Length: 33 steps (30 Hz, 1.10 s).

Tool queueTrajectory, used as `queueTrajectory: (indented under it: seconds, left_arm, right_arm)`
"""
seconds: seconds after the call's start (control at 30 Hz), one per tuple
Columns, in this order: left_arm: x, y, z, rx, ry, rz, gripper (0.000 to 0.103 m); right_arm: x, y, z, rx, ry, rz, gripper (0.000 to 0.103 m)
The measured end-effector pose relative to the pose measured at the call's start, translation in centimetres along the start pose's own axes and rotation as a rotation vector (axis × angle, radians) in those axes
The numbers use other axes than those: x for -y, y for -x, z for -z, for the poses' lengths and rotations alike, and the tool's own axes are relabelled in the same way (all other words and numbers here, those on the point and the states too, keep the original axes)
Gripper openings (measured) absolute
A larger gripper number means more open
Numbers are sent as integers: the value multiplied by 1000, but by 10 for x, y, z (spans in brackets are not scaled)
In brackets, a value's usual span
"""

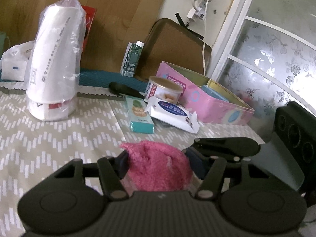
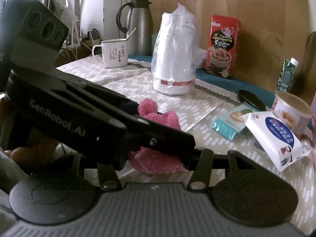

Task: Organize soft objects
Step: 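Carry the pink sponge into the pink tin and open the right gripper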

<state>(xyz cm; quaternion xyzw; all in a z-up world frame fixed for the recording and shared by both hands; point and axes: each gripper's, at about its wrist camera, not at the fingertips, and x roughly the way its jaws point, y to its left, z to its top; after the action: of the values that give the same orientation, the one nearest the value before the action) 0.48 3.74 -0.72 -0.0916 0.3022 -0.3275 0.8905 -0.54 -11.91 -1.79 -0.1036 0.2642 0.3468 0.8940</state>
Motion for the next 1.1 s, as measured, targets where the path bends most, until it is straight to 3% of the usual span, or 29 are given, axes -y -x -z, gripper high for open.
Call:
queueTrajectory:
  seconds: [0.27, 0.43, 1.1]
  left_arm:
    - [5, -3, 0, -10, -2, -14, 60]
    - [9, -4, 2, -10, 10, -5, 61]
    - [36, -27, -4, -28, -17, 39, 61]
  right_arm:
    - [4, 2, 4, -26, -20, -5, 65]
    - [1, 8, 6, -18, -1, -1, 56]
    - [15, 38, 18, 13, -26, 90, 54]
